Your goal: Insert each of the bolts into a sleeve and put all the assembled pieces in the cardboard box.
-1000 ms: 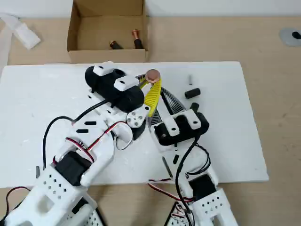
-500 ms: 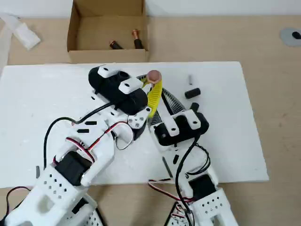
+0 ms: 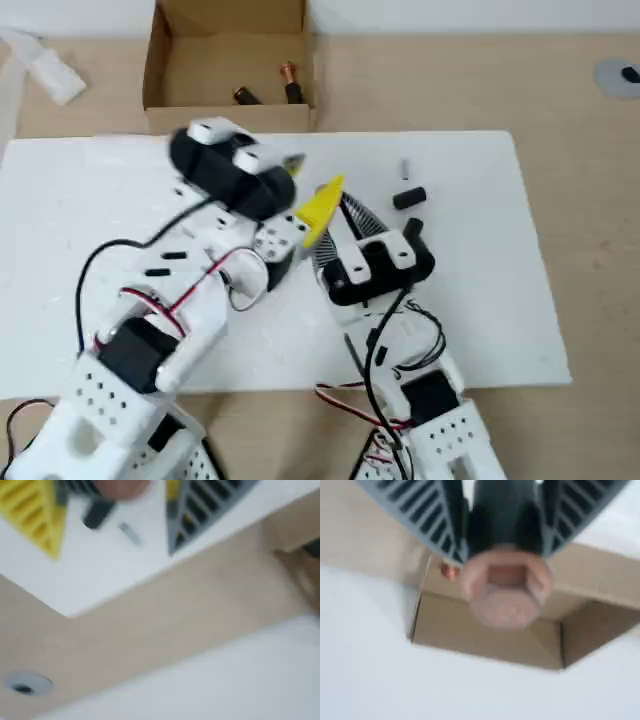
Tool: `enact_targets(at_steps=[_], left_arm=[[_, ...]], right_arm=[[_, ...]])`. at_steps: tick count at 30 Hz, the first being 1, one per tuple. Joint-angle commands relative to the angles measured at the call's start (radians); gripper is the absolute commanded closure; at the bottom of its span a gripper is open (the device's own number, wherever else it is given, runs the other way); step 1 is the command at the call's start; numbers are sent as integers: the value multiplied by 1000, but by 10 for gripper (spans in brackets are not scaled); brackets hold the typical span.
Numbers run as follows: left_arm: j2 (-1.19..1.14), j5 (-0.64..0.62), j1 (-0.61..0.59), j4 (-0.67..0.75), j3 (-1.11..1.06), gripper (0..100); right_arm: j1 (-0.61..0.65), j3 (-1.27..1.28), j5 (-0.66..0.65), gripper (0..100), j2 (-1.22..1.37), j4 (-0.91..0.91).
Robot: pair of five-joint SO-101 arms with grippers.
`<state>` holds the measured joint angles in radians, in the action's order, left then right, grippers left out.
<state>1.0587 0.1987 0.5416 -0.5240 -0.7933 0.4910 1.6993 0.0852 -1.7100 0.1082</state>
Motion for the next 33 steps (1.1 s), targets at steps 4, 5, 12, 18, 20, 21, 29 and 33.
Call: enact_targets(at_steps=[4, 5, 12, 18, 20, 21, 29, 33], left_arm=[[-2, -17, -66, -38, 100, 865], [-2, -17, -78, -35, 101, 899], [-2, -15, -215, -84, 86, 998], [-2, -14, -321, -262, 81, 998], [-2, -15, -353, -307, 80, 998], [-2, -14, -370, -322, 78, 998], [7, -3, -445, -485, 75, 998], [7, 51, -493, -517, 64, 998]], right_arm=[[12, -1, -9, 989, -21, -5], [12, -5, -9, 989, -19, -5], [10, -117, -49, 989, 12, -3], [8, -329, -61, 989, 332, -6], [8, -441, -60, 989, 493, -6], [8, -498, -58, 989, 579, -8], [7, -1020, -49, 989, 1230, -77], [-12, -1325, -49, 989, 1550, -75]])
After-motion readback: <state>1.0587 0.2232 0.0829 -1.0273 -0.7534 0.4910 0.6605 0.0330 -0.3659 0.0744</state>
